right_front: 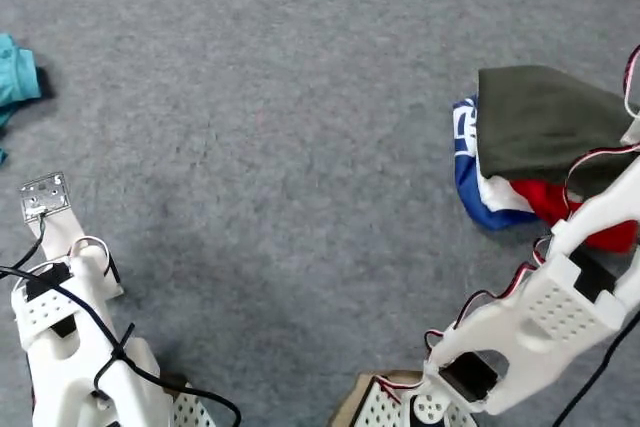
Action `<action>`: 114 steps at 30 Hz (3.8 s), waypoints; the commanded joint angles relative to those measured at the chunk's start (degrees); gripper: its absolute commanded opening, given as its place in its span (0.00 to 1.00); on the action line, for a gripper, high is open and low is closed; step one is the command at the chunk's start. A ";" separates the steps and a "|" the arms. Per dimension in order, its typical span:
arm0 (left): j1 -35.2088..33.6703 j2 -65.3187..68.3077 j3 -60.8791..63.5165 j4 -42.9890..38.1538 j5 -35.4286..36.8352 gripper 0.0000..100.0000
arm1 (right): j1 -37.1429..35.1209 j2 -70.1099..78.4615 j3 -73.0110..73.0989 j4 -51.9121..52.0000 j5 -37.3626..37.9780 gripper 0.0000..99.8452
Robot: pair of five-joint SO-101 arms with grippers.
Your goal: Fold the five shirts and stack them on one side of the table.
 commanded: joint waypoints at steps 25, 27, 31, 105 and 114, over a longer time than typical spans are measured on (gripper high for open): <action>-0.26 -0.48 -0.53 -0.35 -0.35 0.02 | -1.71 -3.21 -11.82 1.23 0.18 0.37; -0.26 -0.48 -0.53 -0.26 -0.35 0.02 | -1.71 -2.59 -10.68 1.23 0.18 0.31; -0.26 -0.48 -0.53 -0.18 -0.35 0.02 | -1.27 -0.13 -7.43 1.14 0.35 0.08; -15.03 91.21 -151.12 57.05 4.48 0.02 | -42.33 -49.01 69.23 -5.01 21.89 0.00; -14.77 78.20 -146.90 57.05 4.31 0.02 | -35.65 -73.36 111.60 -37.27 29.63 0.00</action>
